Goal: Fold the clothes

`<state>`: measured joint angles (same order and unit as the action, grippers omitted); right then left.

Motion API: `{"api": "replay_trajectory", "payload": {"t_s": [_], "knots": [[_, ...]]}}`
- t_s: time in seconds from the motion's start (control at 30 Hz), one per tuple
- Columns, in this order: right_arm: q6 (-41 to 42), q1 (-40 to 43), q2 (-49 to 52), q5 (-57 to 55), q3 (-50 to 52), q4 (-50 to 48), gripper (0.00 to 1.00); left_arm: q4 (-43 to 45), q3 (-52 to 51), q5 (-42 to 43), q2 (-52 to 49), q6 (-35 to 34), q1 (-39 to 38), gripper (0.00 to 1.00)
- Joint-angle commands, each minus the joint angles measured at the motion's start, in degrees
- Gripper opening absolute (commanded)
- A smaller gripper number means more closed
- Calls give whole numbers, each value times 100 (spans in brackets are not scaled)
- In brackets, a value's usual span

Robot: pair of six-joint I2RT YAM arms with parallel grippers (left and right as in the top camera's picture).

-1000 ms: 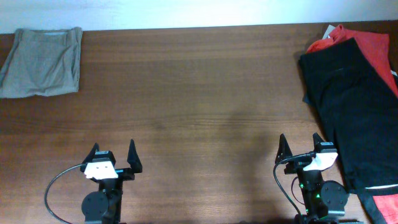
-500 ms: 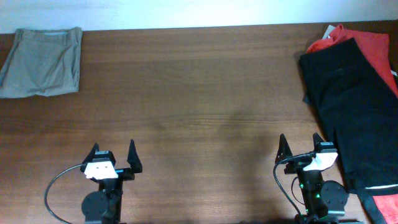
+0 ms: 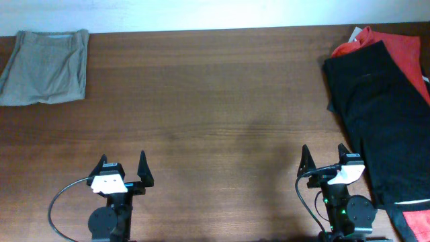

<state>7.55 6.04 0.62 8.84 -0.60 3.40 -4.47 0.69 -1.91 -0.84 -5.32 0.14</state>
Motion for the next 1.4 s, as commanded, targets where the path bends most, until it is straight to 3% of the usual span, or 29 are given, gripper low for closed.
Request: {"api": "replay_trajectory", "payload": {"t_s": [0.0, 0.77, 0.8, 0.83, 0.9, 1.0, 1.07, 1.1, 1.2, 1.3, 1.37], "knots": [[42, 37, -42, -9, 28, 28, 99, -28, -15, 105, 39, 111, 26, 99], [44, 37, -42, -2, 28, 15, 99, -26, -15, 105, 39, 111, 26, 99], [48, 37, -42, 186, 28, -20, 99, -26, -15, 105, 39, 111, 26, 99], [361, 37, -42, 1082, 28, -81, 99, -28, -15, 105, 39, 111, 26, 99], [1902, 37, -42, 3523, 28, -92, 99, -26, -17, 105, 39, 111, 26, 99], [2559, 37, -42, 3705, 28, -754, 99, -28, -15, 105, 39, 111, 26, 99], [2553, 37, -42, 3845, -33, -2022, 99, -26, -15, 105, 39, 111, 26, 99], [2404, 37, 13, 3491, -315, -2031, 99, -26, -15, 105, 39, 111, 26, 99], [1786, 42, 804, 3005, -1285, -1499, 99, -26, -15, 105, 39, 111, 26, 99], [920, 42, 2844, 2299, -2997, -549, 99, -28, -15, 105, 39, 111, 26, 99], [173, 42, 4562, 1580, -4446, 599, 99, -28, -15, 105, 39, 111, 26, 99]]}}
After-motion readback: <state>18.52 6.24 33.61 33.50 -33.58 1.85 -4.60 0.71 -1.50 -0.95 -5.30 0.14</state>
